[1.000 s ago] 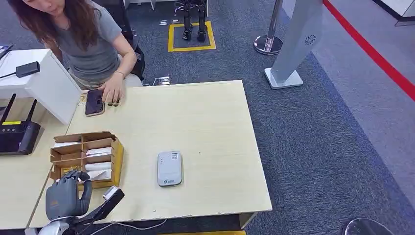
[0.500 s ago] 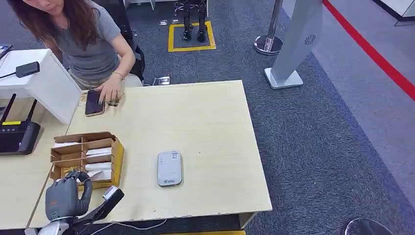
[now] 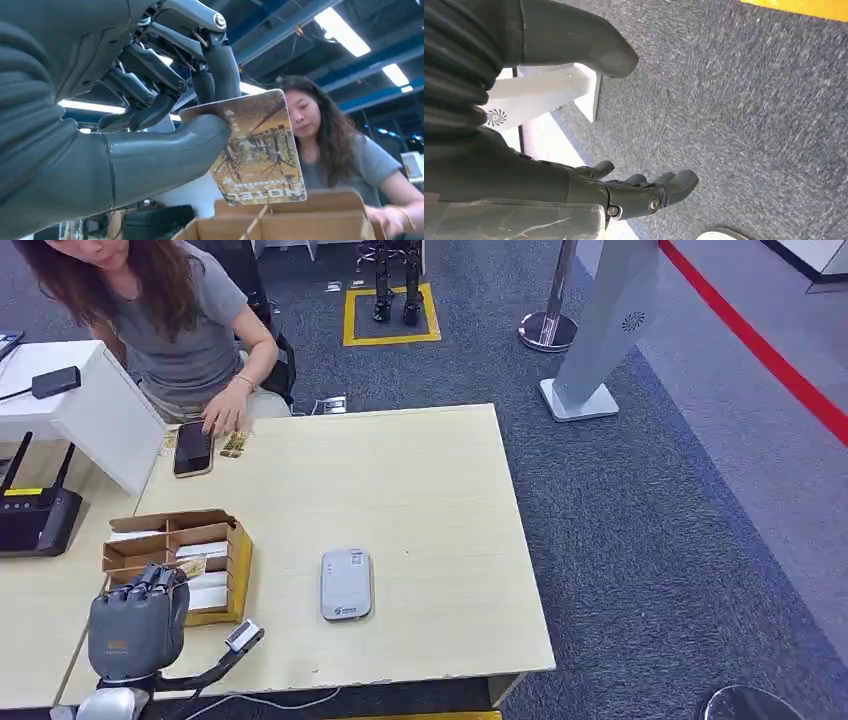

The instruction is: Pass the card to the sensor for recognition and then transmit it.

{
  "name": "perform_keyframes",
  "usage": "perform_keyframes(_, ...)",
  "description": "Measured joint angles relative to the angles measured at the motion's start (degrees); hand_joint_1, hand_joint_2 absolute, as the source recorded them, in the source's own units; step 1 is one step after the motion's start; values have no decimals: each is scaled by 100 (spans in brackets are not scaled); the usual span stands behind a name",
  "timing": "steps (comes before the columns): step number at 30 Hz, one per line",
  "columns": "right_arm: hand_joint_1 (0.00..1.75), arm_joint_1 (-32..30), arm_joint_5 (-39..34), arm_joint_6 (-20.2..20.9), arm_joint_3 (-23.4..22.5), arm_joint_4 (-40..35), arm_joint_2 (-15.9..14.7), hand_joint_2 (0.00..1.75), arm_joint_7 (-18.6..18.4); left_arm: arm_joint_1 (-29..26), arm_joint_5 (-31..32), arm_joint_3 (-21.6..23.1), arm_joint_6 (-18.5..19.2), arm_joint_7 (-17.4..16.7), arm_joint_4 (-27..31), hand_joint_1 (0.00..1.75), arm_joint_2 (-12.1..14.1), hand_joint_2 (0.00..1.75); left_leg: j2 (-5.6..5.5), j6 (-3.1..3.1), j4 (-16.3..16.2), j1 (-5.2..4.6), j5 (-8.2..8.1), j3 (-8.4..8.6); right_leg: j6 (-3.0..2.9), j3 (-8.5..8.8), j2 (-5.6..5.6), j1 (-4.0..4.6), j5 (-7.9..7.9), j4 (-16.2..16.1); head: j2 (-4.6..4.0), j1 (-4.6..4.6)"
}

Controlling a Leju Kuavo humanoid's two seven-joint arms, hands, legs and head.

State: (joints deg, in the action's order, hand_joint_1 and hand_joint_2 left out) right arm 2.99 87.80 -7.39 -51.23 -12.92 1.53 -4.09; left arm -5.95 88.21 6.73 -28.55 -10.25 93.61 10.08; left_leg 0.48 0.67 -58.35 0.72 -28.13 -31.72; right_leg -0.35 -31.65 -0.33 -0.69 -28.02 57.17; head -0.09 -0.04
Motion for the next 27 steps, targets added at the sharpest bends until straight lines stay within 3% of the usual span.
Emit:
perform_keyframes(2, 0, 7, 0, 50, 0, 0, 20, 175, 35, 107, 13, 135, -37, -313, 59, 175, 241, 175, -2, 1, 0, 7, 2, -2, -1, -2, -1, 7, 0, 1, 0, 2)
perform_keyframes(6, 0, 91, -17, 92, -7, 15, 111, 175, 103, 815, 17, 735, 17, -1232, 122, 175, 1242, 175, -12, 17, 0, 15, 17, -4, -8, -2, -8, 16, 5, 5, 0, 2)
perform_keyframes(8, 0, 189, -2, 140, -4, 26, 176, 175, 116, 1280, 17, 1061, 157, -1272, 105, 175, 1601, 175, -11, 21, 0, 18, 23, -5, -23, -4, -8, 18, 15, 6, 0, 0)
perform_keyframes(11, 0, 338, 50, 225, 20, 37, 234, 175, 72, 2068, 17, 1309, 188, -879, -313, 175, 1942, 175, -10, 26, 0, 20, 36, -6, -24, -6, -7, 20, 29, 7, 0, 4)
perform_keyframes(17, 0, 512, 81, 339, 170, 44, 282, 175, 4, 3430, 17, 1652, -78, -450, -1963, 175, 2168, 175, -3, 28, 0, 21, 45, -6, -29, -9, -1, 21, 41, 8, 0, 2)
perform_keyframes(27, 0, 359, 70, 396, 288, 94, 306, 175, -123, 4345, 17, 1943, -337, -205, -3698, 175, 2251, 175, -1, 28, 0, 21, 44, -25, -29, -31, 3, 21, 41, 9, 0, 0)
